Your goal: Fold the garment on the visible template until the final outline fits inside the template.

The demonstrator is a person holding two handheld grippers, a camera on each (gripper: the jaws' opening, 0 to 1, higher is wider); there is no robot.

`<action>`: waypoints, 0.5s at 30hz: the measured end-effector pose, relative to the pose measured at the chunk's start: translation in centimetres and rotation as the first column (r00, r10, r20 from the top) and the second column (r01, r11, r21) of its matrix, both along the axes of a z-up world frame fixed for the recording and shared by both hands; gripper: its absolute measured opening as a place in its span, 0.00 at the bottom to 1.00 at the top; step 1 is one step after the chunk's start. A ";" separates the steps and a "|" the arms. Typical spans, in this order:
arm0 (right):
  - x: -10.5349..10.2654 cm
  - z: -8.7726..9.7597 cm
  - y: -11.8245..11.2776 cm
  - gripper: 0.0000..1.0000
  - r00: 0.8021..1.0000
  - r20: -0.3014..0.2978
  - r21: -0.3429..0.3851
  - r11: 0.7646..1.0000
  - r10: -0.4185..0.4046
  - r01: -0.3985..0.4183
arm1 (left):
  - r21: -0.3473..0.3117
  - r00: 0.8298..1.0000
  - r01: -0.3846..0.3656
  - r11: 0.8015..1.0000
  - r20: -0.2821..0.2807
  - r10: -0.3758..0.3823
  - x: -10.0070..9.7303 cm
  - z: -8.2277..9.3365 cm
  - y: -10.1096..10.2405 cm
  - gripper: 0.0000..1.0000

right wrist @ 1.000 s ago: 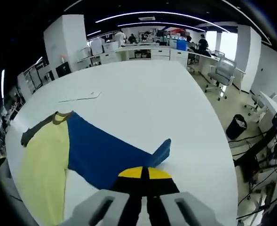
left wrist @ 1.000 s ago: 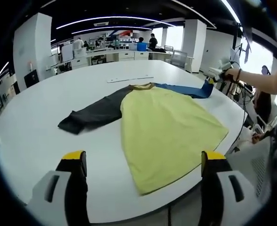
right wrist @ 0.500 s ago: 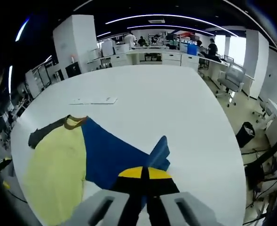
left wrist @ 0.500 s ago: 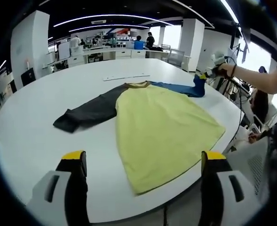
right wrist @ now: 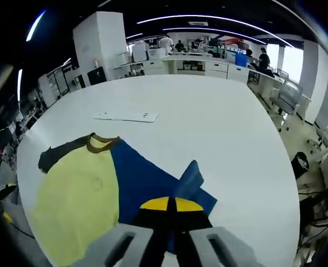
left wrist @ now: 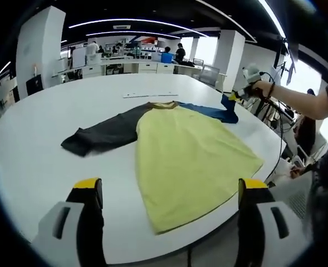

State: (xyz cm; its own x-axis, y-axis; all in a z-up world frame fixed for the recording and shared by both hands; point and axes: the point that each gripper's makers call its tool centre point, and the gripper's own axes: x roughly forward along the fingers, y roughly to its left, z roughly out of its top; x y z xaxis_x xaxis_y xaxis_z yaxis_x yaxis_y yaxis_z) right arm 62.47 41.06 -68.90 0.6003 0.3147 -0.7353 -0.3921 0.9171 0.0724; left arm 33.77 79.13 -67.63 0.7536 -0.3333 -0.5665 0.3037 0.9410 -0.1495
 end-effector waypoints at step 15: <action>0.3 0.3 5.9 0.00 0.995 0.005 0.014 0.995 0.098 -0.098 | -0.008 1.000 0.017 1.000 -0.005 -0.017 -0.3 -0.2 -0.1 0.98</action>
